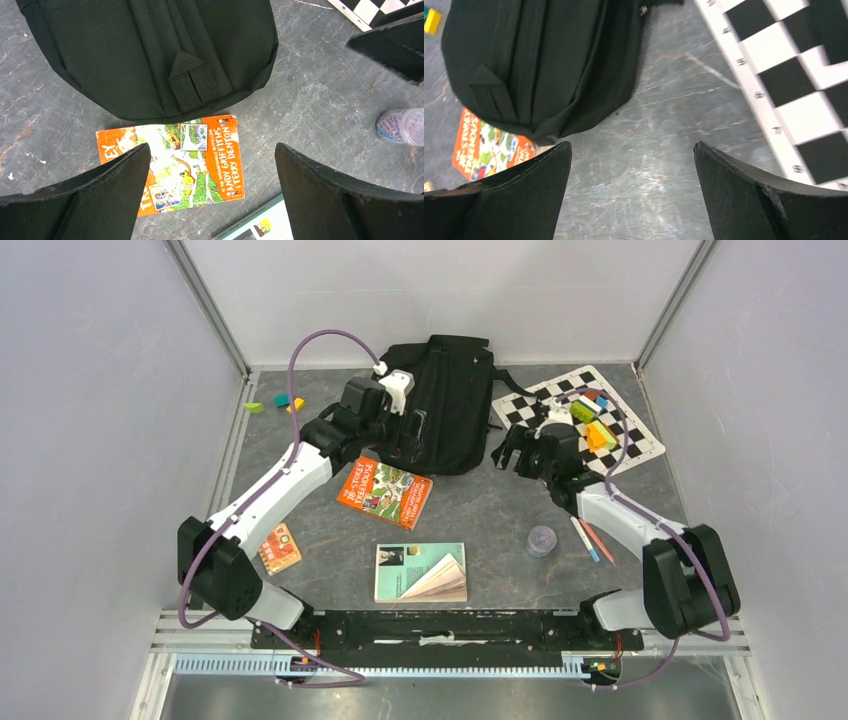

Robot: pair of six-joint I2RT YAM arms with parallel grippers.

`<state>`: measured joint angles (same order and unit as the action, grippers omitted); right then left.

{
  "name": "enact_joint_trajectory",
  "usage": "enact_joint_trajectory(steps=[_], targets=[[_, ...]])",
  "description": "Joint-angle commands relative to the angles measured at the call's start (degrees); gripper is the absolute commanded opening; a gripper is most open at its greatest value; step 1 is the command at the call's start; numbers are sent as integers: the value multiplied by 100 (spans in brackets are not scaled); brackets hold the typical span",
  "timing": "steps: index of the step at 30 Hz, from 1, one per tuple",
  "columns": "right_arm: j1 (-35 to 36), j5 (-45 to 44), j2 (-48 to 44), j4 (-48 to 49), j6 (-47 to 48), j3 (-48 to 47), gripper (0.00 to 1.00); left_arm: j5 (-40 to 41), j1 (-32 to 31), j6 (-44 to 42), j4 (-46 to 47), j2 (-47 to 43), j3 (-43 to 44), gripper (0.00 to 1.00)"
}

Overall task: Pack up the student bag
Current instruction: Pick up the student bag at the center of the board.

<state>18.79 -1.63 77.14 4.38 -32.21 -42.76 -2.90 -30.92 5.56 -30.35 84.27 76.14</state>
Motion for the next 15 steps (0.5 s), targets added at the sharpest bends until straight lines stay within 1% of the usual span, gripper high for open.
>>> enact_joint_trajectory(steps=[1, 5, 7, 12, 15], targets=[[269, 778, 367, 825, -555, -2, 96, -238, 8, 65, 213, -141, -80, 100], [401, 1206, 776, 1603, -965, 247, 90, -316, 7, 145, 214, -233, -102, 100], [439, 1284, 983, 1813, -1067, 201, 88, -371, -1, 207, 239, -267, -140, 100], [527, 1254, 1479, 1857, -984, -193, 87, -474, -72, 354, 249, -173, -155, 100], [529, 1221, 1764, 1841, -936, -414, 87, -511, -182, 384, 249, -76, -161, 100]])
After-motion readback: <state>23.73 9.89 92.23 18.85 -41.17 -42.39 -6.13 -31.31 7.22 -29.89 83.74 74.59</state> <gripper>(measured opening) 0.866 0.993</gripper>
